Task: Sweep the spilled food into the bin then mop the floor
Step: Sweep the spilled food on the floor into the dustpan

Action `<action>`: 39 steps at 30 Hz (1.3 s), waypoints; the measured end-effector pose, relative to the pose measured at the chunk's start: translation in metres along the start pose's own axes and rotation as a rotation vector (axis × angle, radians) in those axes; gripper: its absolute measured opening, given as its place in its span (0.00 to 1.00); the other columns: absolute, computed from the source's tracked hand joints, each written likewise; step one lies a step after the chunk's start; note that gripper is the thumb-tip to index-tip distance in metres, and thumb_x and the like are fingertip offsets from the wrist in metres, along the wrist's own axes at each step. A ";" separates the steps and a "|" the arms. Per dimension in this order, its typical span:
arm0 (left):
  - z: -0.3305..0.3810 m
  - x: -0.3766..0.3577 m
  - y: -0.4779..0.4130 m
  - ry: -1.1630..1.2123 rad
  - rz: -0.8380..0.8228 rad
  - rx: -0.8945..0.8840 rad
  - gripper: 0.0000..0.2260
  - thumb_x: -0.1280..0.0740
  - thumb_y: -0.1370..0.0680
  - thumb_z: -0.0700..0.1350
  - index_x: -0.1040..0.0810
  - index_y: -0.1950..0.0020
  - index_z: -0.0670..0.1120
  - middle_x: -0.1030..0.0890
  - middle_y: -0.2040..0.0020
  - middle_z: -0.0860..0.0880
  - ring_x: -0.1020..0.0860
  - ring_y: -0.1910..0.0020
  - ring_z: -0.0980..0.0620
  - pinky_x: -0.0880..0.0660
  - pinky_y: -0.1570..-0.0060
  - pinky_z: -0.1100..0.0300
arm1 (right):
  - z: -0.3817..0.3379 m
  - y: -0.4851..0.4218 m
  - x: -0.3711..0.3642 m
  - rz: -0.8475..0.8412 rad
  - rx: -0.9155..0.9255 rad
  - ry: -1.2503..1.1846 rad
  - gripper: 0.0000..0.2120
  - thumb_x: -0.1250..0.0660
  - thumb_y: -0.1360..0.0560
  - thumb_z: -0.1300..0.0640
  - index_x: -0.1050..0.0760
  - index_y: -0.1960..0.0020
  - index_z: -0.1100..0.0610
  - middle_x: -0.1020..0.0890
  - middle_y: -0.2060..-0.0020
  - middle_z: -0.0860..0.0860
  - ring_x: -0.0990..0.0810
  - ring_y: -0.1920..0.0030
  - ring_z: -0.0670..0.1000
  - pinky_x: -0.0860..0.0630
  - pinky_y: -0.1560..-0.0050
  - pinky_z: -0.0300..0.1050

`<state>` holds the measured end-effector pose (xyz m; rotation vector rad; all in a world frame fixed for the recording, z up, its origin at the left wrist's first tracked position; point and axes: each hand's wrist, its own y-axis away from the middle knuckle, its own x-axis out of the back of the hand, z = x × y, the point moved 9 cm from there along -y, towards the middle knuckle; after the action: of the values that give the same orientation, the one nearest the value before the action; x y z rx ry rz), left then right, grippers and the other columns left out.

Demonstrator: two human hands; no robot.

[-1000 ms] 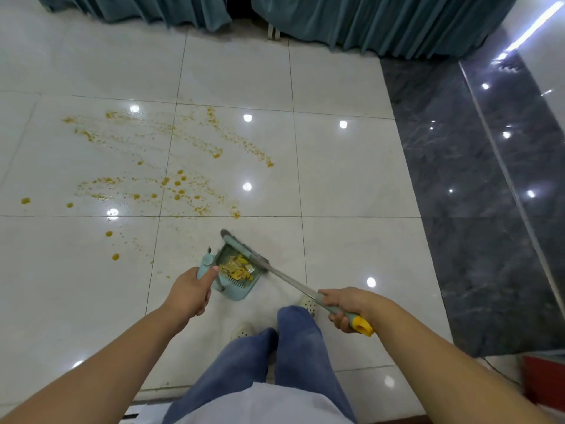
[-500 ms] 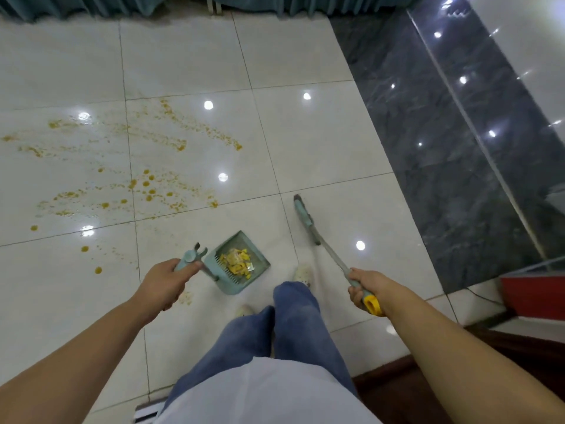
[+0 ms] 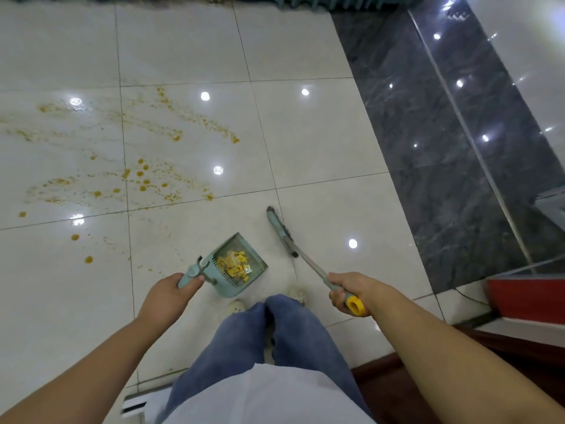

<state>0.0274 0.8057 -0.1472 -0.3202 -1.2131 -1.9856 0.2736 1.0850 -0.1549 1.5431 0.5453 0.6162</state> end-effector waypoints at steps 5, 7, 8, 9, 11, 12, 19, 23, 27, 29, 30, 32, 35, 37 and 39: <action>-0.001 -0.004 0.008 -0.091 0.033 -0.003 0.21 0.38 0.23 0.59 0.24 0.59 0.40 0.24 0.70 0.47 0.29 0.71 0.50 0.32 0.69 0.58 | -0.004 0.016 -0.036 -0.075 -0.034 0.195 0.08 0.37 0.21 0.57 0.30 0.50 0.63 0.30 0.78 0.55 0.37 0.84 0.44 0.35 0.85 0.31; 0.003 -0.006 0.012 -0.103 0.043 -0.014 0.19 0.38 0.24 0.59 0.25 0.62 0.43 0.24 0.69 0.47 0.27 0.70 0.51 0.32 0.69 0.58 | -0.005 0.024 -0.044 -0.112 -0.067 0.208 0.10 0.37 0.21 0.57 0.30 0.53 0.64 0.29 0.77 0.55 0.36 0.85 0.44 0.35 0.85 0.31; 0.005 -0.008 0.014 -0.109 0.046 -0.018 0.19 0.38 0.24 0.59 0.27 0.63 0.45 0.24 0.69 0.48 0.27 0.69 0.51 0.33 0.68 0.58 | -0.005 0.027 -0.046 -0.126 -0.079 0.203 0.10 0.37 0.21 0.57 0.30 0.54 0.64 0.29 0.77 0.55 0.36 0.85 0.44 0.34 0.86 0.31; 0.006 -0.010 0.016 -0.114 0.047 -0.021 0.18 0.38 0.23 0.59 0.28 0.64 0.46 0.24 0.69 0.48 0.27 0.69 0.51 0.33 0.69 0.58 | -0.007 0.030 -0.045 -0.133 -0.082 0.204 0.10 0.37 0.21 0.57 0.30 0.54 0.64 0.29 0.77 0.55 0.36 0.85 0.44 0.34 0.86 0.31; 0.006 -0.013 0.022 -0.100 0.048 -0.018 0.19 0.38 0.23 0.58 0.28 0.65 0.44 0.25 0.69 0.48 0.28 0.69 0.51 0.34 0.69 0.58 | -0.013 0.031 -0.040 -0.126 -0.059 0.244 0.08 0.36 0.21 0.58 0.30 0.52 0.62 0.29 0.79 0.55 0.36 0.85 0.44 0.35 0.87 0.31; 0.005 -0.015 0.025 -0.093 0.047 -0.011 0.20 0.38 0.23 0.58 0.27 0.64 0.43 0.25 0.69 0.47 0.28 0.69 0.50 0.34 0.69 0.58 | -0.019 0.030 -0.036 -0.115 -0.037 0.267 0.06 0.36 0.21 0.58 0.30 0.50 0.61 0.30 0.80 0.55 0.36 0.85 0.44 0.35 0.86 0.31; -0.012 -0.033 0.065 0.154 0.156 0.146 0.20 0.36 0.23 0.54 0.33 0.69 0.44 0.28 0.72 0.47 0.32 0.72 0.51 0.37 0.70 0.58 | -0.084 0.020 -0.016 -0.060 0.106 0.420 0.00 0.37 0.21 0.61 0.28 0.50 0.58 0.32 0.71 0.55 0.36 0.86 0.45 0.35 0.85 0.30; -0.019 -0.054 0.085 0.305 0.249 0.242 0.20 0.36 0.23 0.54 0.34 0.69 0.44 0.30 0.73 0.47 0.33 0.74 0.50 0.36 0.70 0.57 | -0.119 0.011 -0.019 -0.031 0.128 0.515 0.06 0.38 0.21 0.61 0.32 0.55 0.62 0.33 0.71 0.54 0.37 0.87 0.45 0.35 0.85 0.29; -0.018 -0.074 0.092 0.434 0.320 0.310 0.19 0.36 0.22 0.54 0.31 0.67 0.42 0.29 0.73 0.46 0.32 0.74 0.48 0.36 0.71 0.59 | -0.136 -0.003 -0.030 0.014 0.172 0.683 0.07 0.38 0.21 0.61 0.32 0.50 0.65 0.32 0.69 0.56 0.35 0.88 0.46 0.35 0.85 0.30; -0.017 -0.083 0.089 0.487 0.323 0.343 0.19 0.36 0.23 0.54 0.27 0.63 0.40 0.29 0.73 0.46 0.32 0.74 0.49 0.35 0.72 0.59 | -0.134 -0.011 -0.035 0.019 0.175 0.776 0.08 0.38 0.21 0.61 0.32 0.45 0.64 0.32 0.69 0.56 0.34 0.88 0.47 0.34 0.85 0.31; -0.018 -0.085 0.087 0.514 0.326 0.357 0.19 0.36 0.23 0.54 0.26 0.61 0.39 0.29 0.73 0.46 0.33 0.75 0.49 0.35 0.73 0.60 | -0.129 -0.014 -0.035 0.023 0.166 0.819 0.09 0.38 0.21 0.61 0.31 0.43 0.64 0.32 0.69 0.56 0.34 0.88 0.46 0.33 0.84 0.31; -0.018 -0.087 0.083 0.553 0.342 0.371 0.19 0.36 0.23 0.55 0.26 0.59 0.38 0.30 0.73 0.46 0.34 0.76 0.49 0.37 0.75 0.61 | -0.119 -0.017 -0.031 0.023 0.134 0.899 0.12 0.39 0.21 0.61 0.30 0.39 0.64 0.31 0.70 0.55 0.34 0.87 0.46 0.32 0.83 0.31; -0.018 -0.082 0.080 0.601 0.373 0.382 0.18 0.37 0.23 0.55 0.29 0.63 0.41 0.31 0.73 0.46 0.35 0.76 0.49 0.38 0.75 0.62 | -0.108 -0.012 -0.024 -0.029 0.106 0.947 0.16 0.38 0.21 0.61 0.30 0.34 0.60 0.30 0.70 0.55 0.33 0.84 0.45 0.31 0.81 0.32; -0.015 -0.078 0.082 0.597 0.387 0.372 0.18 0.37 0.22 0.55 0.30 0.64 0.42 0.30 0.73 0.45 0.34 0.76 0.48 0.37 0.74 0.61 | -0.106 -0.003 -0.020 -0.069 0.089 0.952 0.15 0.37 0.21 0.61 0.28 0.34 0.58 0.30 0.70 0.55 0.33 0.84 0.45 0.31 0.81 0.32; -0.010 -0.077 0.085 0.601 0.389 0.359 0.18 0.37 0.22 0.54 0.28 0.62 0.40 0.29 0.73 0.43 0.33 0.76 0.48 0.36 0.75 0.61 | -0.107 0.006 -0.017 -0.103 0.080 0.959 0.14 0.37 0.21 0.61 0.28 0.36 0.56 0.30 0.71 0.55 0.34 0.84 0.44 0.31 0.82 0.31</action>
<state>0.1423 0.8132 -0.1413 0.2022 -0.9897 -1.3521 0.1890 1.1530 -0.1461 1.2077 1.3664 1.2656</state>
